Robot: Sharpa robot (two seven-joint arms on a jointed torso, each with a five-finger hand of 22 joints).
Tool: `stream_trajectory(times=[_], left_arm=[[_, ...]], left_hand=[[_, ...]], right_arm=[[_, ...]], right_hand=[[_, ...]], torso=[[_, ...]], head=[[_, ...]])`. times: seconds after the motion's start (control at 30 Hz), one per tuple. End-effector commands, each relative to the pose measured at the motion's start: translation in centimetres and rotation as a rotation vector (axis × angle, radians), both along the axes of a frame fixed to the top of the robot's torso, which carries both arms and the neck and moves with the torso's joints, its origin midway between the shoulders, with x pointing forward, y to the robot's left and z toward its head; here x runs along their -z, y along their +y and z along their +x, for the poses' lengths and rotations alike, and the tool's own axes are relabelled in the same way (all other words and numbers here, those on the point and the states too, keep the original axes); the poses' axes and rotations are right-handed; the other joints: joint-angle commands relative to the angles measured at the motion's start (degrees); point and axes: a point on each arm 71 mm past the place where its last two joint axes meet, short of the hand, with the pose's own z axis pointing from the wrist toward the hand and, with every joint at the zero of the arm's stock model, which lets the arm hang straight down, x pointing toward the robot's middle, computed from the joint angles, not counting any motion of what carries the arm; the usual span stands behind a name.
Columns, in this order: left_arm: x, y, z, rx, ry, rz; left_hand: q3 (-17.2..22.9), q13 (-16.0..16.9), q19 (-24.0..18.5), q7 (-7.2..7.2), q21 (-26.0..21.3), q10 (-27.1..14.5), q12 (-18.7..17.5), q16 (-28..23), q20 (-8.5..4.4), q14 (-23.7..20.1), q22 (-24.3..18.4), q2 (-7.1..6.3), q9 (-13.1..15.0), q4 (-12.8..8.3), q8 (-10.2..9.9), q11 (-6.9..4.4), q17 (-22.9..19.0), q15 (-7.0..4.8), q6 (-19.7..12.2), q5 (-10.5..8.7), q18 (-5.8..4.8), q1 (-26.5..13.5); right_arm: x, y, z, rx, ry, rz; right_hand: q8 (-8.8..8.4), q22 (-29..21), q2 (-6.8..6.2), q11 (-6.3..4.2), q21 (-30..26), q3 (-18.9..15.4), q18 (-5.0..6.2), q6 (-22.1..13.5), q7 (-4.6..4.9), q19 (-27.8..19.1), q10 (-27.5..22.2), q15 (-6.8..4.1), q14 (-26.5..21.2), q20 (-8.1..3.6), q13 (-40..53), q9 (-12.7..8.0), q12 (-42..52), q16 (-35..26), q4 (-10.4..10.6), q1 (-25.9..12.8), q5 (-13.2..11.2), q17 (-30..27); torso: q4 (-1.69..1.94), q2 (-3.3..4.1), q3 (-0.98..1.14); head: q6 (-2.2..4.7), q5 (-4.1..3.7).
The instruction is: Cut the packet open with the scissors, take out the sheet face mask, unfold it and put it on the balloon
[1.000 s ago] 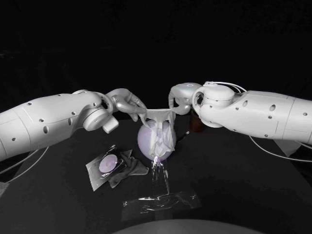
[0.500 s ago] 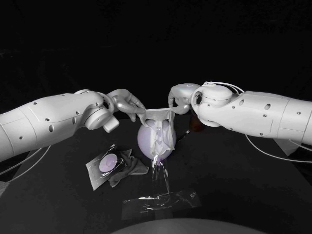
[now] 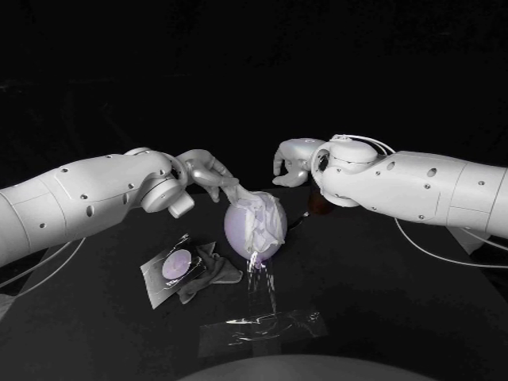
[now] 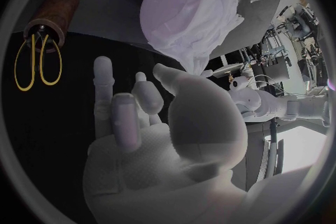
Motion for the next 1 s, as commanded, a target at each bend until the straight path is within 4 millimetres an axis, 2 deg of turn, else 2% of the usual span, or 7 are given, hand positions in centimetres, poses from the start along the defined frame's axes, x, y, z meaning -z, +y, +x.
stream_trajectory(times=[0.03,0.27,0.63,0.77,0.83,1.0], left_arm=[[0.0,0.2,0.3,-0.036,-0.024,0.038],[0.2,0.4,0.7,-0.059,-0.032,0.052],[0.9,1.0,1.0,-0.07,-0.008,0.133],[1.0,1.6,1.2,-0.086,-0.008,0.159],[0.9,2.0,1.3,-0.099,-0.024,0.17],[0.7,3.5,1.6,-0.171,-0.085,0.15]], left_hand=[[-0.3,0.0,0.1,0.4,-0.4,-0.5,0.0,0.5,0.41,0.0,-0.2,0.02,-0.3,0.7,-0.5,0.19,0.1,0.51,-0.7,0.1,0.6,-0.8],[0.1,0.2,0.4,-0.06,-0.7,-0.2,0.6,1.2,0.46,0.0,-0.5,0.78,-0.4,0.4,-0.1,-0.17,0.2,0.29,0.3,0.1,0.66,0.4],[-0.3,0.3,1.5,-0.04,-0.6,-0.9,1.0,2.6,0.23,0.7,-0.7,-0.09,-0.8,-0.5,-0.4,-0.2,0.3,0.13,0.3,0.1,0.77,2.2],[-0.7,0.2,2.0,0.02,-0.4,-1.9,0.9,3.3,0.03,1.1,-0.7,-0.78,-1.0,-0.9,-0.6,-0.03,0.4,0.2,0.0,0.1,0.76,2.8],[-0.8,0.1,2.1,0.06,-0.4,-2.4,0.7,3.4,-0.03,1.0,-0.7,-0.86,-1.1,-0.9,-0.7,0.09,0.4,0.31,-0.2,0.1,0.74,2.9],[-1.4,-0.8,1.9,1.03,-1.1,-6.7,-1.0,3.0,-0.15,-0.4,-1.1,-1.06,-2.1,-0.1,-1.9,1.4,-0.3,1.46,-2.1,0.1,0.6,2.8]], right_arm=[[0.3,0.0,0.0,0.002,0.034,0.007],[0.7,-0.3,0.1,0.025,0.038,0.009],[0.7,-1.6,0.6,0.078,0.012,0.038],[0.8,-2.4,0.9,0.104,0.021,0.112],[0.9,-2.9,1.1,0.126,0.033,0.174],[1.3,-4.5,1.3,0.183,0.056,0.366]], right_hand=[[-0.76,-0.3,-0.07,0.1,-0.7,-0.7,1.04,-0.4,0.17,-0.4,-0.7,0.17,-0.5,0.2,-0.9,-0.3,-1.2,-0.5,0.4,-0.3,-0.2,-0.7],[-1.24,-0.6,0.12,0.28,-1.4,-1.3,1.15,0.1,0.34,-0.4,-1.0,0.31,-0.8,0.49,-1.3,-0.5,-1.6,-0.8,1.0,0.3,-0.2,-1.1],[-1.59,-0.9,1.33,0.12,-2.1,-1.5,1.44,2.2,0.21,0.3,0.2,0.19,0.0,0.71,-0.3,-0.7,0.1,-0.1,1.1,2.6,-0.2,0.2],[-1.6,-0.8,1.86,-0.13,-2.0,-1.4,1.52,3.3,-0.09,1.0,1.6,-0.05,1.0,0.62,1.4,-0.7,2.7,0.9,0.7,3.9,-0.2,2.0],[-1.68,0.3,2.17,-0.29,0.2,-1.5,1.19,4.0,-0.28,2.6,2.7,-0.21,1.8,0.49,2.8,-0.8,4.8,1.7,0.5,4.5,-0.2,3.5],[-2.04,1.6,2.63,-0.49,2.5,-1.8,0.81,5.0,-0.49,4.5,4.4,-0.37,2.8,0.27,5.2,-0.9,8.4,2.7,0.4,5.2,-0.2,5.5]], torso=[[-0.01,0.03,0.0],[-0.03,0.11,0.0],[-0.07,0.04,0.04],[0.02,0.06,0.08],[0.04,0.09,0.07],[-0.03,0.09,0.04]], head=[[0.04,0.06],[0.05,0.05],[0.16,-0.2],[0.12,-0.18],[0.2,-0.13],[0.22,0.14]])
